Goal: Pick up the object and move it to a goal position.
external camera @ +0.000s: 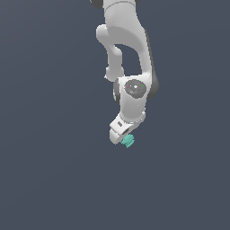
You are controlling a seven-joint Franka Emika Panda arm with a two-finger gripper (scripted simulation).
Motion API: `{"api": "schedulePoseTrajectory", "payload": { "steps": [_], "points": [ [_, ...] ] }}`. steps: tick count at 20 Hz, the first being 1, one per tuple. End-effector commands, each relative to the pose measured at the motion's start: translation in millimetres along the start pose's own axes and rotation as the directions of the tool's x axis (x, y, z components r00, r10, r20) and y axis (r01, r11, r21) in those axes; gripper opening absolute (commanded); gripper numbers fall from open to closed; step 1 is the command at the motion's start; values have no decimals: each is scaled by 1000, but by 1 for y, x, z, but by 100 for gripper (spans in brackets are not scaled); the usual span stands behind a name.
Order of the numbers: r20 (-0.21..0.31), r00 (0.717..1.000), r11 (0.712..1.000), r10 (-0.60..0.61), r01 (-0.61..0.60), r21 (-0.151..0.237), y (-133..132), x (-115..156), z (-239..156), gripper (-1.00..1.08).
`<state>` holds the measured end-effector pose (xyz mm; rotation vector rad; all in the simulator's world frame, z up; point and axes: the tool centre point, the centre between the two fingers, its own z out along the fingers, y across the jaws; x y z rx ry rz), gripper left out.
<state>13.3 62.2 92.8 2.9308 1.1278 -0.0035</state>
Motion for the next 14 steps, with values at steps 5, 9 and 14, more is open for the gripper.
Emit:
{"api": "schedulePoseTrajectory", "payload": {
  "steps": [5, 9, 14],
  "points": [
    [-2, 998, 998, -57, 57, 0, -1, 3, 6, 100],
    [-2, 998, 998, -55, 55, 1, -2, 3, 7, 100],
    [-2, 998, 998, -57, 57, 0, -2, 2, 20, 100]
  ]
}}
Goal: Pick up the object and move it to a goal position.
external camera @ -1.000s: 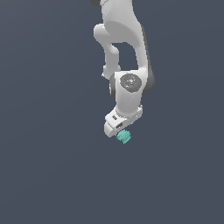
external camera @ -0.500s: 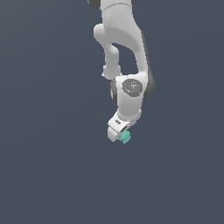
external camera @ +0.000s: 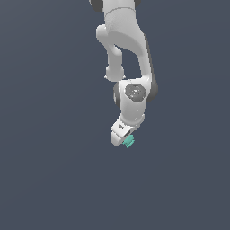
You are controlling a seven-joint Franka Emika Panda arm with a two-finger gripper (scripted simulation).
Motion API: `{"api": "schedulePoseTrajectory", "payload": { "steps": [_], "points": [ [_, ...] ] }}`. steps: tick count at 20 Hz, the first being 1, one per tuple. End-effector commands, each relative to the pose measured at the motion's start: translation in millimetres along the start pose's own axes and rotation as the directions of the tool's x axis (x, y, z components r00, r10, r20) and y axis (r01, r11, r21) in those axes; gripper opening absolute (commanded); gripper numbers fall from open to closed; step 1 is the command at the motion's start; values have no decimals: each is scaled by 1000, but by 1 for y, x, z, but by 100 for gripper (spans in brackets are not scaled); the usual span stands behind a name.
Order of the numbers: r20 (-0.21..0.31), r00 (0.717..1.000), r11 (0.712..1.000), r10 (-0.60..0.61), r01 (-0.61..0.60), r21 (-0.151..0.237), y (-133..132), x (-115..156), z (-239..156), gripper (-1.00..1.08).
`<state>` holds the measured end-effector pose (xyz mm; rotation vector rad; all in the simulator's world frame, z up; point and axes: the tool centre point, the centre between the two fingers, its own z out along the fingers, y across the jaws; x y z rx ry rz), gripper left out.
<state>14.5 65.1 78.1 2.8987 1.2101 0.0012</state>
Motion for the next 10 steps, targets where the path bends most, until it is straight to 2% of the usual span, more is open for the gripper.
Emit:
{"api": "schedulePoseTrajectory", "payload": {
  "steps": [1, 10],
  "points": [
    [1, 1000, 1000, -1, 1, 1, -1, 0, 10, 100],
    [1, 1000, 1000, -4, 4, 1, 0, 0, 42, 100]
  ]
}}
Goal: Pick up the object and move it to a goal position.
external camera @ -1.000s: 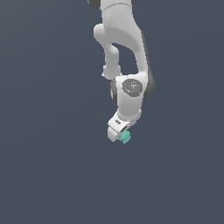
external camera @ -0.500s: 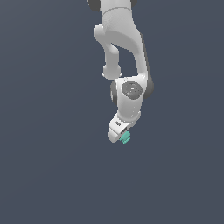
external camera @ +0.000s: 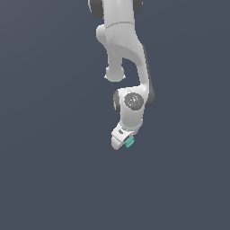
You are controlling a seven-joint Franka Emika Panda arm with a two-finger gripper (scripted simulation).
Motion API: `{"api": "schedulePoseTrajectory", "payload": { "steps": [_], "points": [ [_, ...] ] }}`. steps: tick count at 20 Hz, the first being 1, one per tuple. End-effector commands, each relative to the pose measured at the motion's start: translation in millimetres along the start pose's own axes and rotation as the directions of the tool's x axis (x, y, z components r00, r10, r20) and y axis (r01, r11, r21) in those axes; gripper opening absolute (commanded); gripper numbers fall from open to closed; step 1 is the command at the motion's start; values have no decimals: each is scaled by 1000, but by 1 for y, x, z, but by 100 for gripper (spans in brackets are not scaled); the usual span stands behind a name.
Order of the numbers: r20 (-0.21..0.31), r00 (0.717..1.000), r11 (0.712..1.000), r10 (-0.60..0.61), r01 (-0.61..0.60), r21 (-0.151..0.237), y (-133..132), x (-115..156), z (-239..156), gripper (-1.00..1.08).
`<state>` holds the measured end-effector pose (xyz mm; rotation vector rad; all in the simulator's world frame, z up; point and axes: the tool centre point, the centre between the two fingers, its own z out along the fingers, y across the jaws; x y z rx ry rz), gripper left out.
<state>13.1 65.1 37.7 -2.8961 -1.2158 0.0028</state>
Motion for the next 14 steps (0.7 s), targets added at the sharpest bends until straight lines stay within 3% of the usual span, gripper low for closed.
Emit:
{"api": "schedulePoseTrajectory", "payload": {
  "steps": [1, 2, 14],
  "points": [
    [-1, 1000, 1000, 0, 0, -1, 1, 1, 2, 100],
    [-1, 1000, 1000, 0, 0, -1, 1, 1, 2, -100],
    [-2, 1000, 1000, 0, 0, -2, 1, 0, 0, -100]
  ]
}}
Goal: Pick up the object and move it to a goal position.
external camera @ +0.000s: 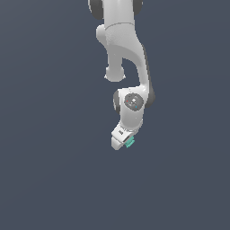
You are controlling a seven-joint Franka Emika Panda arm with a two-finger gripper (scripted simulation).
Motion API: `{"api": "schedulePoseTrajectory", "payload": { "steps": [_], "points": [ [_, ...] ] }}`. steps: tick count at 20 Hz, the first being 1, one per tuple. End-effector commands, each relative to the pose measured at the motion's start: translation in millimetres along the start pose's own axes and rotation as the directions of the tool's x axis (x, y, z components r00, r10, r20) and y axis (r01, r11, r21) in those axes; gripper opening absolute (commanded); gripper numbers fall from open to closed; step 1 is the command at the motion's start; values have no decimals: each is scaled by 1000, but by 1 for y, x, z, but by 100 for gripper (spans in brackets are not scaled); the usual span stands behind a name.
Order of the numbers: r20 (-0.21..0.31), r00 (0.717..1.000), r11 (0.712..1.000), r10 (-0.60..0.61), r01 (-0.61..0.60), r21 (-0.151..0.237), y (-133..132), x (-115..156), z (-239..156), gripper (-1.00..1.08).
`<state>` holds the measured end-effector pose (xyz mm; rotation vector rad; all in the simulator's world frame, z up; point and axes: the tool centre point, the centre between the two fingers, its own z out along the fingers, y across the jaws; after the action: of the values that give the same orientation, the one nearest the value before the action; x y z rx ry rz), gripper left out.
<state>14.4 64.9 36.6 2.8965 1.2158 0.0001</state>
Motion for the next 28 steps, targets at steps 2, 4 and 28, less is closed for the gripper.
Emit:
{"api": "schedulePoseTrajectory", "payload": {
  "steps": [2, 4, 28],
  "points": [
    [0, 1000, 1000, 0, 0, 0, 1, -1, -4, -100],
    [0, 1000, 1000, 0, 0, 0, 3, -3, -10, -100],
    [-2, 1000, 1000, -2, 2, 1, 60, -70, -231, -100]
  ]
}}
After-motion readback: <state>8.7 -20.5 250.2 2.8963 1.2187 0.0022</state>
